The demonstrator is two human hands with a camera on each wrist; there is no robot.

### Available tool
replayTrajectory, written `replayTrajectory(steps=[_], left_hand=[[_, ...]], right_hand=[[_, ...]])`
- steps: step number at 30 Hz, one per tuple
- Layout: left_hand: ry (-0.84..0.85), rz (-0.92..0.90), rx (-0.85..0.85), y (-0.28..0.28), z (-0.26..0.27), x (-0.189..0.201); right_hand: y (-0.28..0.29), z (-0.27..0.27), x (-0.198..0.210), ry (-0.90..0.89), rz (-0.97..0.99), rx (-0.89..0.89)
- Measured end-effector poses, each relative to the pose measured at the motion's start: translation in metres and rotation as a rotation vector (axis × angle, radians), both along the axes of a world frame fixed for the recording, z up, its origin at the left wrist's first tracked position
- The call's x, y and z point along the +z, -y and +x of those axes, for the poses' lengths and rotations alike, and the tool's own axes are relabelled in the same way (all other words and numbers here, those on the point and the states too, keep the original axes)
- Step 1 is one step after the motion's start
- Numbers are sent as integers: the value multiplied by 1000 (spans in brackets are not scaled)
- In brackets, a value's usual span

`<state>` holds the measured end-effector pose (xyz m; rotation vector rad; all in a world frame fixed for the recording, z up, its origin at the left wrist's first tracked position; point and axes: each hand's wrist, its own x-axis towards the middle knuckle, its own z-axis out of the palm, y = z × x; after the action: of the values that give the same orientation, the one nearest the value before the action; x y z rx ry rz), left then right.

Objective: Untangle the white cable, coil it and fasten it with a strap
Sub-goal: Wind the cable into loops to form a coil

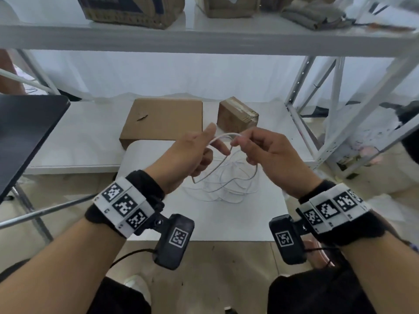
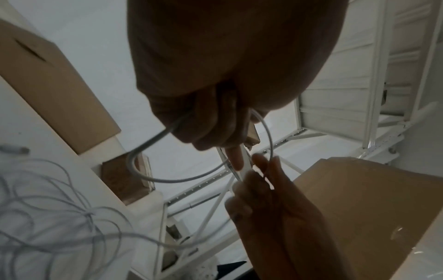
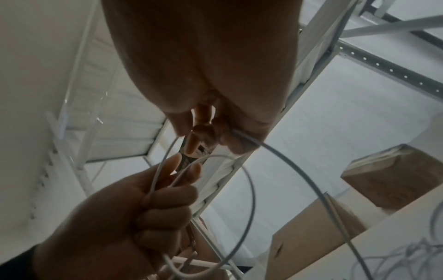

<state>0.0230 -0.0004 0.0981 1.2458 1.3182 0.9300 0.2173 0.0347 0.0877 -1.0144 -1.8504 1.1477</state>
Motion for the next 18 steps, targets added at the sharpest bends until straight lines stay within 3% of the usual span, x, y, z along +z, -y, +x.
replayTrajectory(steps=[3,8,13,18], left_hand=[[72,2,-79,0,7,4],[203,-12,-174,2,5,1],[461,-124,-226,7,4,-5],[719,-267,-281,12,-1,-5]], right_hand=[[1,-5,5,-25,93,-39],[-3,-6,-3,104,198,-75],[0,-3,0,70,153,40],[3,-4,7,82,171,9]])
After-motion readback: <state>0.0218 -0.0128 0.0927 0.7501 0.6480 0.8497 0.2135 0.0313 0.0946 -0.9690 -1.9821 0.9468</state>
